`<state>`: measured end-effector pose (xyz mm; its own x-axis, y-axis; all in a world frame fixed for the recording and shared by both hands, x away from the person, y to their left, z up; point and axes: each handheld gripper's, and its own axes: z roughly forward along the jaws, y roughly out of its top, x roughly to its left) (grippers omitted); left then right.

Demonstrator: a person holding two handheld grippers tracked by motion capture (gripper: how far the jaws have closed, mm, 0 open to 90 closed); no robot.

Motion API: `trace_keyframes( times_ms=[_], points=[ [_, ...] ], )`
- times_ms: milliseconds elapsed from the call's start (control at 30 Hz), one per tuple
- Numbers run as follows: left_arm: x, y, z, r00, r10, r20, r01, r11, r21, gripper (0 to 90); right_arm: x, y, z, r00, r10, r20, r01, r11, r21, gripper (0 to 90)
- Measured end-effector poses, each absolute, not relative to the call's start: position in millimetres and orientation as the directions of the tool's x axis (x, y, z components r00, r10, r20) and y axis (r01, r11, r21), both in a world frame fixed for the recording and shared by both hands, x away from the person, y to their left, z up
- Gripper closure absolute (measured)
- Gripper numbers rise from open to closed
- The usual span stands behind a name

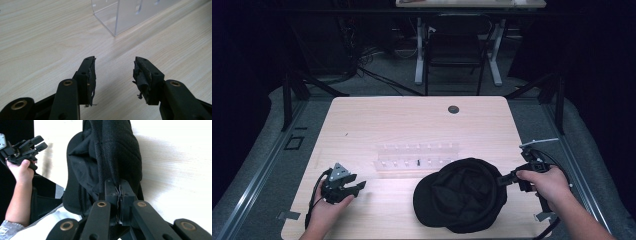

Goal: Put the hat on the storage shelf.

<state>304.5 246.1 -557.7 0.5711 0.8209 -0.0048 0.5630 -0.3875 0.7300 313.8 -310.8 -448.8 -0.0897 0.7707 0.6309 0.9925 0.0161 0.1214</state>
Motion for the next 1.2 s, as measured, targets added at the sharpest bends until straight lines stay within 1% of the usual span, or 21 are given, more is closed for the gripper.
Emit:
trace_keyframes(
  times_ms=[133,333,367,400,467,500,533,567,700,733,800,833,900,1100,1200],
  points=[
    [304.4,246.0,-557.8,0.571,0.821,-0.005,0.563,-0.387,0.730,52.4,313.8,-309.3,-442.8,-0.099,0.759,0.643,0.992,0.026,0.122,88.0],
    [304.5,245.9,-557.7,0.574,0.819,-0.005,0.562,-0.390,0.729,52.4,313.2,-298.5,-425.2,-0.107,0.770,0.629,0.990,0.026,0.137,88.0],
    [304.5,245.8,-557.8,0.574,0.819,-0.005,0.562,-0.390,0.729,52.4,314.0,-298.3,-421.6,-0.128,0.774,0.620,0.989,0.050,0.142,88.0],
    [304.5,245.8,-557.8,0.574,0.819,-0.005,0.562,-0.390,0.729,52.4,314.0,-298.3,-421.6,-0.128,0.774,0.620,0.989,0.050,0.142,88.0],
    [304.4,245.6,-557.9,0.574,0.819,-0.009,0.563,-0.387,0.730,52.4,312.6,-291.3,-414.3,-0.102,0.778,0.620,0.989,0.009,0.150,88.0],
    [304.6,245.9,-557.6,0.577,0.817,-0.004,0.560,-0.392,0.730,52.4,313.5,-289.7,-404.7,-0.128,0.786,0.604,0.988,0.049,0.146,88.0],
    [304.6,245.9,-557.6,0.577,0.817,-0.004,0.560,-0.392,0.730,52.4,313.5,-289.7,-404.7,-0.128,0.786,0.604,0.988,0.049,0.146,88.0],
    [304.6,246.0,-557.7,0.577,0.817,-0.004,0.560,-0.392,0.730,52.4,314.3,-287.0,-396.2,-0.147,0.787,0.599,0.987,0.073,0.145,88.0],
    [304.3,246.0,-557.6,0.575,0.818,-0.007,0.561,-0.388,0.731,52.4,313.8,-280.2,-387.1,-0.147,0.793,0.591,0.984,0.057,0.167,88.0],
    [304.2,246.2,-557.2,0.578,0.816,-0.010,0.563,-0.390,0.728,52.4,314.5,-279.6,-383.4,-0.160,0.798,0.581,0.984,0.078,0.163,88.0],
    [304.1,246.3,-557.1,0.578,0.816,-0.010,0.563,-0.390,0.729,52.4,314.1,-276.4,-377.9,-0.156,0.803,0.575,0.983,0.070,0.169,88.0],
    [304.1,246.3,-557.0,0.578,0.816,-0.010,0.563,-0.389,0.729,52.4,314.7,-276.1,-371.5,-0.179,0.801,0.571,0.981,0.102,0.164,88.0],
    [304.2,246.3,-557.2,0.577,0.816,-0.010,0.563,-0.389,0.729,52.4,313.5,-273.7,-367.0,-0.169,0.801,0.575,0.981,0.082,0.174,88.0],
    [304.2,245.8,-557.3,0.580,0.814,-0.010,0.563,-0.392,0.728,52.4,312.6,-274.1,-353.4,-0.182,0.795,0.579,0.978,0.089,0.186,88.0],
    [304.3,245.9,-557.5,0.581,0.814,-0.009,0.563,-0.393,0.727,52.4,311.8,-276.2,-345.0,-0.181,0.776,0.605,0.978,0.078,0.193,88.1]
  ],
)
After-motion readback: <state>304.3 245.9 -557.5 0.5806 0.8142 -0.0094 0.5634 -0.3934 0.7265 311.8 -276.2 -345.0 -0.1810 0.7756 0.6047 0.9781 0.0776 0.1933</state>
